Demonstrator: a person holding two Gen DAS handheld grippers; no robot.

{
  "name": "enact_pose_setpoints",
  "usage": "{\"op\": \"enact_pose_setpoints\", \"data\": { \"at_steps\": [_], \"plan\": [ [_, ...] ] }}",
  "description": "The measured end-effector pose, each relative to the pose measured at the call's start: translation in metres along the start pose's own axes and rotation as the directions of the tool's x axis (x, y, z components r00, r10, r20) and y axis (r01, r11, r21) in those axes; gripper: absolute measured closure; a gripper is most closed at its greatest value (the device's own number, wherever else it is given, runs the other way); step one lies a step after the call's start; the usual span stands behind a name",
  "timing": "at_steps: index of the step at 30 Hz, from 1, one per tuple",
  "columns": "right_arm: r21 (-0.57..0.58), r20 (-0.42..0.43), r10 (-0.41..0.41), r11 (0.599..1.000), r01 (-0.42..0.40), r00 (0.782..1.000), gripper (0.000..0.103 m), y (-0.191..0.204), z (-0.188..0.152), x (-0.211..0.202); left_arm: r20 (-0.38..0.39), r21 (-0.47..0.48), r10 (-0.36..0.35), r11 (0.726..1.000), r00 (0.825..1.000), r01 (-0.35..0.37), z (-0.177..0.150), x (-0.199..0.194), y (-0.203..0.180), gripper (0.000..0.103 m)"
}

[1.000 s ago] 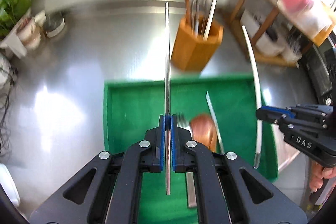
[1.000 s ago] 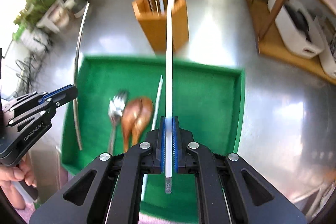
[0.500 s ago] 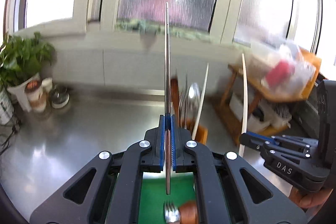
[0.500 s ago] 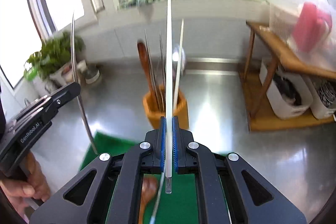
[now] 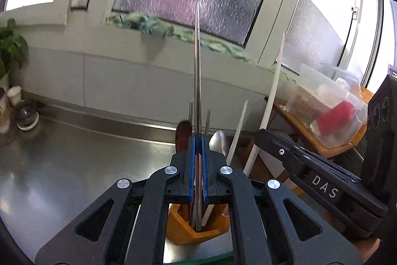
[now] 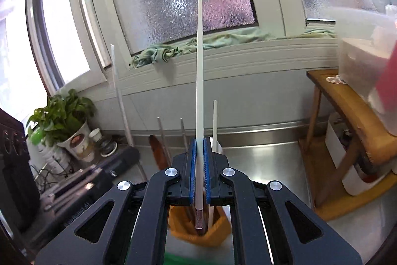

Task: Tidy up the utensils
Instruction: 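Lower both chopsticks into the holder and open both tools, then grasp the silver fork with the left tool while the right grasps a silver chopstick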

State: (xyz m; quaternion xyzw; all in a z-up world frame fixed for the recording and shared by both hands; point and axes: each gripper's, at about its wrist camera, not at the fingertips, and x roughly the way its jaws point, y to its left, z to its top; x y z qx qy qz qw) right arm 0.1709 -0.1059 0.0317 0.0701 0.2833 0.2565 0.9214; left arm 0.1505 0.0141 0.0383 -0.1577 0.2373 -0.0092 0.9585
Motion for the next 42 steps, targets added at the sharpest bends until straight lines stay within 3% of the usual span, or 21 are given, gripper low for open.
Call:
{"op": "enact_pose_setpoints", "data": {
  "at_steps": [8,19,23,24,25,26,28,30,33,34,35,36,39,41,42],
  "plan": [
    [0.002,-0.04,0.037,0.999,-0.037,0.998,0.097,-0.016,-0.032,0.021,-0.008,0.044,-0.038,0.998,0.999,0.038,-0.029,0.027,0.015,0.099],
    [-0.008,-0.107,0.05,0.999,-0.051,0.993,0.093,-0.022,-0.058,0.03,-0.035,0.098,-0.067,0.993,0.997,0.07,-0.051,0.029,0.023,0.098],
    [0.006,-0.105,0.048,0.999,-0.047,0.993,0.091,-0.024,-0.057,0.021,-0.029,0.073,-0.058,0.996,0.998,0.06,-0.052,0.023,0.028,0.089],
    [0.011,-0.103,0.051,0.999,-0.05,0.993,0.087,-0.025,-0.057,0.018,-0.025,0.066,-0.061,0.996,0.998,0.062,-0.051,0.02,0.029,0.084],
    [0.016,-0.098,0.051,0.999,-0.05,0.994,0.077,-0.027,-0.055,0.013,-0.014,0.057,-0.06,0.997,0.998,0.061,-0.048,0.013,0.03,0.082],
    [0.018,-0.087,0.043,0.999,-0.041,0.995,0.07,-0.028,-0.053,0.008,-0.007,0.054,-0.058,0.997,0.998,0.058,-0.046,0.009,0.031,0.077],
    [0.023,-0.07,0.035,0.999,-0.033,0.997,0.069,-0.031,-0.049,-0.005,0.008,0.05,-0.051,0.997,0.999,0.051,-0.041,-0.006,0.032,0.069],
    [0.013,-0.068,0.023,1.0,-0.022,0.997,0.068,-0.032,-0.045,-0.018,0.01,0.05,-0.042,0.998,0.999,0.041,-0.038,-0.021,0.034,0.053],
    [-0.018,-0.143,0.007,1.0,-0.009,0.99,0.055,-0.03,-0.043,-0.036,-0.09,0.027,-0.03,0.999,0.995,0.033,-0.038,-0.043,0.041,0.036],
    [-0.014,-0.21,0.026,0.999,-0.03,0.977,0.044,-0.028,-0.046,-0.039,-0.137,0.017,-0.03,0.999,0.99,0.032,-0.04,-0.046,0.043,0.033],
    [-0.015,-0.286,0.041,0.999,-0.047,0.957,0.041,-0.025,-0.05,-0.041,-0.213,-0.002,-0.034,0.999,0.976,0.034,-0.045,-0.048,0.044,0.029],
    [-0.028,-0.359,0.041,0.998,-0.055,0.933,0.041,-0.021,-0.057,-0.042,-0.262,-0.017,-0.041,0.999,0.964,0.038,-0.049,-0.049,0.045,0.028],
    [-0.047,-0.486,0.041,0.996,-0.072,0.873,0.041,-0.013,-0.078,-0.045,-0.448,-0.026,-0.037,0.999,0.893,0.029,-0.074,-0.051,0.042,0.029],
    [-0.018,-0.575,0.05,0.997,-0.074,0.817,0.041,-0.011,-0.099,-0.044,-0.511,-0.007,-0.029,1.0,0.859,0.03,-0.09,-0.051,0.037,0.029],
    [-0.012,-0.596,0.049,0.997,-0.07,0.801,0.042,-0.01,-0.105,-0.044,-0.532,-0.004,-0.029,0.999,0.846,0.032,-0.096,-0.052,0.035,0.031]
  ]
}}
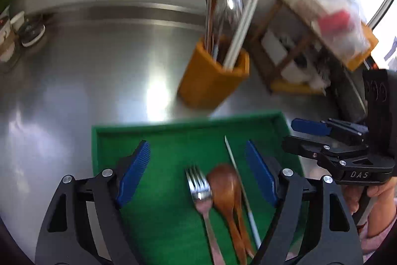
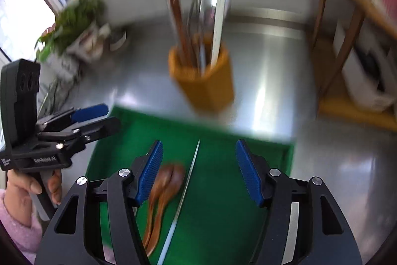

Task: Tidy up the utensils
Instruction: 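Grasp the silver fork with the left tool while the right grasps a silver chopstick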

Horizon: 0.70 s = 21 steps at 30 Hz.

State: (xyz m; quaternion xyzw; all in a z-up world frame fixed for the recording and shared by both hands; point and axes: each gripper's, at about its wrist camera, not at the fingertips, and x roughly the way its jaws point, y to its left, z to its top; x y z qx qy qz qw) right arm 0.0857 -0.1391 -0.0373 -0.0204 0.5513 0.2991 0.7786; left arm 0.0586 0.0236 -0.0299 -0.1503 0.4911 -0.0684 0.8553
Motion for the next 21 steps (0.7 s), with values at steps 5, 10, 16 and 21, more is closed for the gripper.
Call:
{"op": "enact_pose_setpoints", "data": {
  "at_steps": [5,10,16,21],
  "plan": [
    [0.008,-0.114,-0.017,1.0,0.018,0.993,0.062,0.001,-0.028,0.022,-0.115,0.011,0.027,1.0,0.993,-0.026,-0.029,0.018,-0.004,0.047],
    [0.046,-0.21,0.008,0.999,0.002,0.978,0.094,0.001,-0.049,0.043,-0.191,0.036,0.055,0.998,0.98,-0.049,-0.05,0.03,-0.01,0.078],
    [0.076,-0.242,0.04,0.997,-0.022,0.969,0.097,0.008,-0.059,0.055,-0.233,0.057,0.089,0.995,0.968,-0.078,-0.065,0.042,-0.015,0.083],
    [0.082,-0.253,0.048,0.996,-0.028,0.966,0.094,0.013,-0.061,0.061,-0.221,0.075,0.119,0.992,0.968,-0.104,-0.068,0.042,-0.019,0.082]
  ]
}}
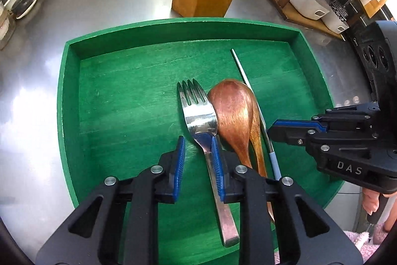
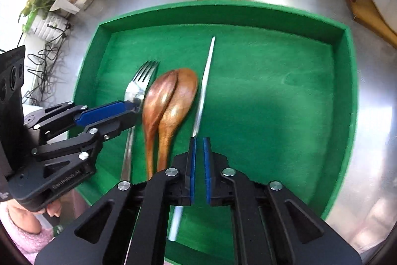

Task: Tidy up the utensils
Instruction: 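Grasp the silver fork with the left tool while the right grasps a silver chopstick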

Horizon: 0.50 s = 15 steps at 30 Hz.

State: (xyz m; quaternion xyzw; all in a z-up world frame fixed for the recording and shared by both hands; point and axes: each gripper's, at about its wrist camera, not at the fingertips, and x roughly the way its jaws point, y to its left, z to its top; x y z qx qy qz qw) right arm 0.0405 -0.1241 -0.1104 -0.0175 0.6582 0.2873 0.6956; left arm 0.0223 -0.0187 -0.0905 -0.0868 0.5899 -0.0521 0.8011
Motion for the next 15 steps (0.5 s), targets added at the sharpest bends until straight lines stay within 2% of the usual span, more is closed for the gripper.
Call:
{"op": "enact_pose_setpoints", "data": {
  "at_steps": [6,10,15],
  "plan": [
    [-0.018,-0.025,-0.019,1.0,0.018,1.0,0.094,0.009,0.003,0.006,0.005,0.033,0.018,0.999,1.0,-0.018,-0.003,0.005,-0.005,0.081],
    [-0.062,-0.052,-0.071,0.996,0.068,0.996,0.093,0.02,0.005,0.013,0.008,0.056,0.03,0.998,1.0,-0.03,-0.003,0.004,-0.007,0.081],
    [-0.087,-0.085,-0.172,0.983,0.165,0.981,0.096,0.022,0.007,0.012,-0.016,0.064,0.057,0.996,0.998,-0.056,-0.004,0.001,-0.001,0.094]
  ]
}}
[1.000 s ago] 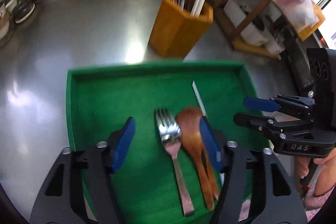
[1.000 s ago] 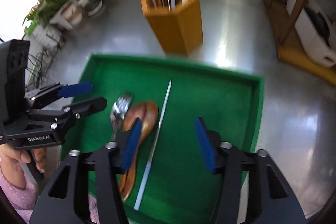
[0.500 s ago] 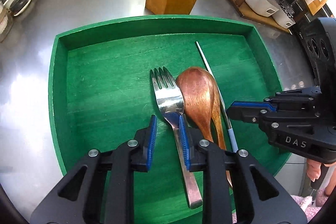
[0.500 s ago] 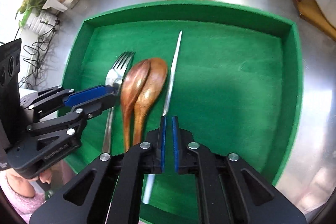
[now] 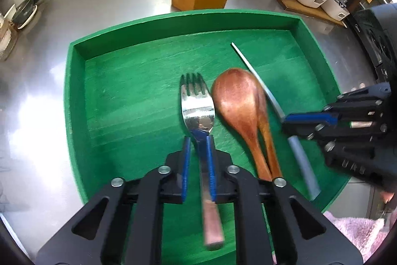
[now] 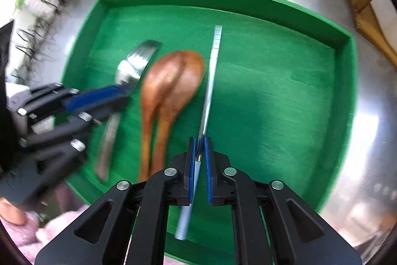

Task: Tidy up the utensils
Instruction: 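Grasp the silver fork with the left tool while the right grasps a silver chopstick, then lift the fork with the left tool while the right lifts the chopstick toward the holder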

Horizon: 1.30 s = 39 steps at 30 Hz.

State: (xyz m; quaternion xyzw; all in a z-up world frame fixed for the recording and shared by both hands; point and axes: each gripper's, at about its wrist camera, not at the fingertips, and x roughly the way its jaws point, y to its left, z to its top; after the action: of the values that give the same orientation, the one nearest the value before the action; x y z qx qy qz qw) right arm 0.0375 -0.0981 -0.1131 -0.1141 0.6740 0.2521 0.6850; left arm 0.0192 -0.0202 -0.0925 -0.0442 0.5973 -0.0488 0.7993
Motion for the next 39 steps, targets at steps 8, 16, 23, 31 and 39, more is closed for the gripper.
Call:
{"op": "enact_pose_setpoints", "data": {
  "at_steps": [8,16,23,31,39],
  "plan": [
    [0.072,-0.097,-0.01,0.997,0.017,0.995,0.095,-0.02,0.014,0.002,-0.144,0.001,0.041,0.999,0.989,-0.042,0.015,0.007,0.007,0.093],
    [0.029,-0.149,-0.067,0.997,0.072,0.986,0.094,-0.007,0.026,0.009,-0.214,0.017,0.032,0.999,0.976,-0.029,0.028,0.015,0.006,0.093],
    [-0.049,-0.151,-0.129,0.991,0.122,0.98,0.077,0.023,0.025,0.014,-0.223,0.039,0.055,0.998,0.973,-0.048,0.036,0.021,-0.003,0.096],
    [-0.011,-0.146,-0.097,0.995,0.097,0.984,0.097,0.015,0.026,0.014,-0.208,0.035,0.052,0.998,0.977,-0.046,0.03,0.019,-0.003,0.097],
    [0.018,-0.102,-0.033,0.999,0.035,0.994,0.097,0.008,0.014,0.008,-0.165,0.006,0.003,1.0,0.986,-0.002,0.021,0.012,0.003,0.098]
  ]
}}
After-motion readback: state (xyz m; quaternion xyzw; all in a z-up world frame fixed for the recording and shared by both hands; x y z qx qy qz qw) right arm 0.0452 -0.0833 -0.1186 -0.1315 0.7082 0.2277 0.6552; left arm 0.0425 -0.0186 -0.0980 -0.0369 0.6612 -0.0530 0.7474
